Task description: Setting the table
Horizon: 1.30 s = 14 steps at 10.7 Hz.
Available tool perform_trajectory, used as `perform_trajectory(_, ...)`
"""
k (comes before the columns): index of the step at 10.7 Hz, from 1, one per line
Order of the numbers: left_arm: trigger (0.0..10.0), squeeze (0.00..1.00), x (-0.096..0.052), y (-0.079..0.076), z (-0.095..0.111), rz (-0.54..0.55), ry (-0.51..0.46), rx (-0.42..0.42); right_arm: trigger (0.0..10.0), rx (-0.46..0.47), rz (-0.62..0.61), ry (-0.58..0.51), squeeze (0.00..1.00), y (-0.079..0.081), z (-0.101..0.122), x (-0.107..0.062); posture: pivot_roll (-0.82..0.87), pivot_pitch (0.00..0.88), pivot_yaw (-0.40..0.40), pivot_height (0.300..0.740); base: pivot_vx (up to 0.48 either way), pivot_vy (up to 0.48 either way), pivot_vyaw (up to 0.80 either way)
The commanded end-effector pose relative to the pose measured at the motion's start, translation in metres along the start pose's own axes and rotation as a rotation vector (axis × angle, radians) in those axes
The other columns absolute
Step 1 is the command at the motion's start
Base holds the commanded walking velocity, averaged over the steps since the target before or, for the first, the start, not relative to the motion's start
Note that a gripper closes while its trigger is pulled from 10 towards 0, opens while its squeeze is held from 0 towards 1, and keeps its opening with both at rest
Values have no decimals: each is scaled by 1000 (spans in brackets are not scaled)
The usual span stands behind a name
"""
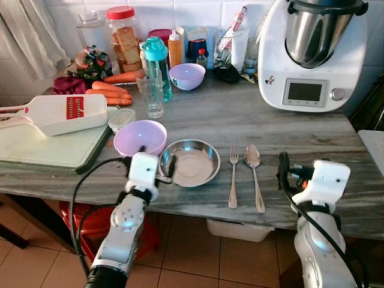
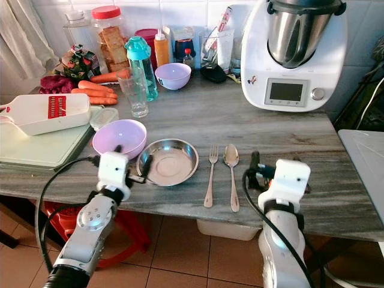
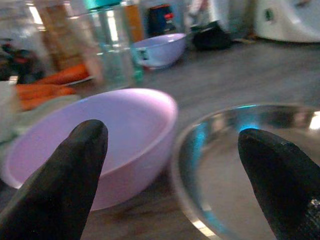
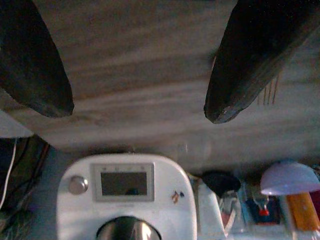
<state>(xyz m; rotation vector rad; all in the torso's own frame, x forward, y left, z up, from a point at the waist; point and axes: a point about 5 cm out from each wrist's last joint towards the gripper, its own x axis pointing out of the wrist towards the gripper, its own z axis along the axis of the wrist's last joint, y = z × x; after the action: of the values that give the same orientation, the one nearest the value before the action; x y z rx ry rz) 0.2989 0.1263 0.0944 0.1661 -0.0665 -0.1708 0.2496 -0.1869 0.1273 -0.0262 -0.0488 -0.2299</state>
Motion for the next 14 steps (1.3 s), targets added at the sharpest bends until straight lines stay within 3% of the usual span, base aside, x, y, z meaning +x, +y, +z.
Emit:
perform_trajectory(1,10000,0,-1,6,-1,38,1,27,10000,-3,10,-9,0,0,4,-2,-82,0,46,740,0,0,-431)
perform_trajectory(3,10000,0,-11,5,-9,58,25,19,10000,17,25,1,0,0,2,-6,-77,0,46,740,0,0,-291)
perform_trajectory(7,10000,0,-12,10,-5,95,15,50,10000,36,79,6,0,13,1,-2,-22,0,42,740,-294,0,0)
perform_trajectory(14,10000,0,-15,14,-1,113,-6,53,10000,48,104,-7,0,21,2,10,9,0,24,740,-296,0,0)
